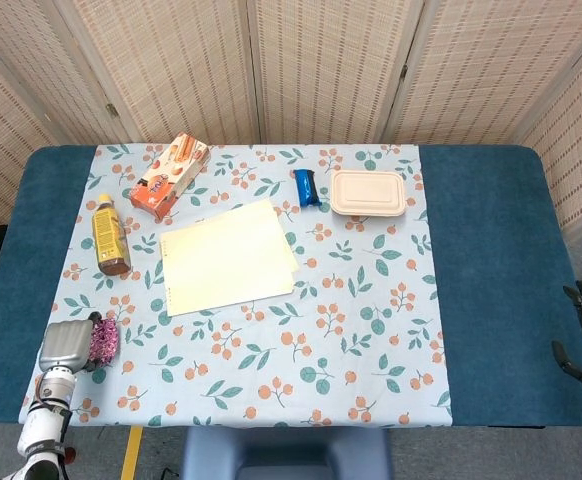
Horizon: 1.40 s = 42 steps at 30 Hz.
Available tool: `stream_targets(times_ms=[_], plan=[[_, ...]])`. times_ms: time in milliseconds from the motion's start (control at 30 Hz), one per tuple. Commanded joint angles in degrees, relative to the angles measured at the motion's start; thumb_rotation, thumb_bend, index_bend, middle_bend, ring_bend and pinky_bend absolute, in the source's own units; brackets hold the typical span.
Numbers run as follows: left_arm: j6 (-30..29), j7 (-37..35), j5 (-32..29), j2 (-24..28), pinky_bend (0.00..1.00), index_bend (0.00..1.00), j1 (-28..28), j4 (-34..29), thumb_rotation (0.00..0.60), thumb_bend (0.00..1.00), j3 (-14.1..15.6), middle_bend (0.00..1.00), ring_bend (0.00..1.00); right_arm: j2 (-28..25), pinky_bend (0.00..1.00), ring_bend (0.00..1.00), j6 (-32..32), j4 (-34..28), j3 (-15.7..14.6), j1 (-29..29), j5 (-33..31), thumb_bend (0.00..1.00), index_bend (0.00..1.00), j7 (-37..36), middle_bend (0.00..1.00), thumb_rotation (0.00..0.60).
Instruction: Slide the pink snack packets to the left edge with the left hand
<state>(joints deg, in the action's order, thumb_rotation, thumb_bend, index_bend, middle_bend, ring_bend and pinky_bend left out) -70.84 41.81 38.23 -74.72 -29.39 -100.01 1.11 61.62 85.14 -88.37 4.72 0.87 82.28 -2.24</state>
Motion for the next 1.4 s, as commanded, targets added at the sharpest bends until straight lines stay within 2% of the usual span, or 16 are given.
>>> stream_targets(times_ms=[33, 733, 1400], plan=[[0.1, 0.2, -1.7, 0.5, 0.91, 0.24, 0.8, 0.1, 0.6, 0.29, 0.4, 0.99, 0.89, 0.0, 0.0, 0.14, -0.1, 0.0, 0.0, 0.1, 0.0, 0.39, 0.1, 0.0, 0.1, 0.6], [-1.4, 3.6, -7.9, -1.2, 0.91, 0.24, 0.8, -0.3, 0.6, 0.29, -1.4, 0.99, 0.89, 0.0, 0.0, 0.14, -0.1, 0.0, -0.1, 0.0, -0.1, 0.39, 0.09, -0.2, 0.1, 0.6], [-1.1, 4.6, -9.1, -2.1, 0.91, 0.21, 0.6, 0.0, 0.6, 0.29, -1.6, 0.99, 0.89, 0.0, 0.0, 0.14, -0.1, 0.1, -0.1, -0.1, -0.2, 0.39, 0.09, -0.2, 0.1, 0.6]])
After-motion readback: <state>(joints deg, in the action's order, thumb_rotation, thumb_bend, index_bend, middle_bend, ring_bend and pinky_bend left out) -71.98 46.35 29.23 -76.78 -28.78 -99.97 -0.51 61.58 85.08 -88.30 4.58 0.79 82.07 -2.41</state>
